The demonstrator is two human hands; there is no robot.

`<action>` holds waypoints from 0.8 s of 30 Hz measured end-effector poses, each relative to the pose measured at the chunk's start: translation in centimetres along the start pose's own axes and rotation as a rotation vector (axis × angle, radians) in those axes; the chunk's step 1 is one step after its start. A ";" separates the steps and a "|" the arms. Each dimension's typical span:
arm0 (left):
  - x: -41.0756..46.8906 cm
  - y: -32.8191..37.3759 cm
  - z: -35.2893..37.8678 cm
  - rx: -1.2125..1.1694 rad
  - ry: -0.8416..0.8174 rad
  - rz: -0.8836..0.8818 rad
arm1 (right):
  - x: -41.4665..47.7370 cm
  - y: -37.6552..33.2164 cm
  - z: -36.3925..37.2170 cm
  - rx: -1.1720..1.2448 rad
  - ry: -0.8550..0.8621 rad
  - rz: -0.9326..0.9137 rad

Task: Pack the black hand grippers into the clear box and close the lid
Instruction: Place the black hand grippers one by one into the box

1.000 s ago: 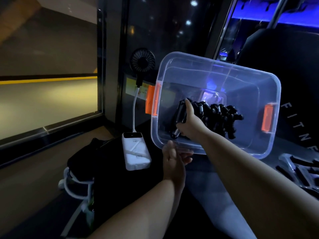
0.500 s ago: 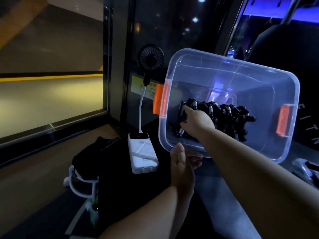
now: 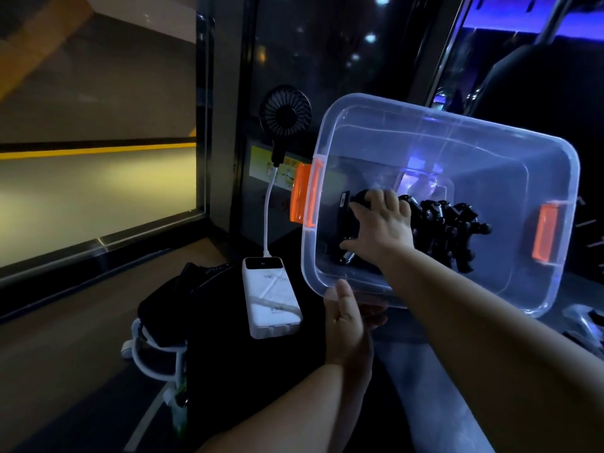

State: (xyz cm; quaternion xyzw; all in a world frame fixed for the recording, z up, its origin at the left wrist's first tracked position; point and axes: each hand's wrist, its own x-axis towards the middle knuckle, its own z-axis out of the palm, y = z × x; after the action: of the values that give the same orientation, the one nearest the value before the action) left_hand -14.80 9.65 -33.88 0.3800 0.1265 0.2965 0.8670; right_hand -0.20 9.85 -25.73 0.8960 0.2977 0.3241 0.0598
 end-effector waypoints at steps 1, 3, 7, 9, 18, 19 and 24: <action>0.1 0.0 0.0 0.006 0.002 -0.003 | 0.0 0.3 0.1 -0.004 -0.022 -0.025; 0.1 -0.1 0.0 0.013 0.002 -0.003 | 0.2 0.6 0.3 -0.023 -0.071 -0.078; -0.1 0.0 0.0 -0.005 0.004 0.005 | 0.8 0.4 0.3 -0.079 -0.139 -0.166; -0.1 0.0 0.1 -0.007 0.005 0.012 | 1.0 0.3 0.4 -0.101 -0.156 -0.187; -0.2 -0.3 -0.3 0.005 -0.053 0.043 | 2.2 -0.6 1.2 -0.262 -0.256 -0.342; -0.1 -0.3 -0.3 0.008 -0.058 0.035 | 2.3 -0.9 1.4 -0.269 -0.259 -0.332; 0.0 -0.5 -0.5 0.019 -0.059 -0.027 | 2.5 -1.9 1.9 -0.286 -0.259 -0.269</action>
State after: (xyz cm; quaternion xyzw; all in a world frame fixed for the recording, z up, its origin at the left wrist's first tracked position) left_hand -14.84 9.71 -34.61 0.3953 0.1086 0.2722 0.8706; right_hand 1.55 13.01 -26.41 0.8647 0.3552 0.2347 0.2666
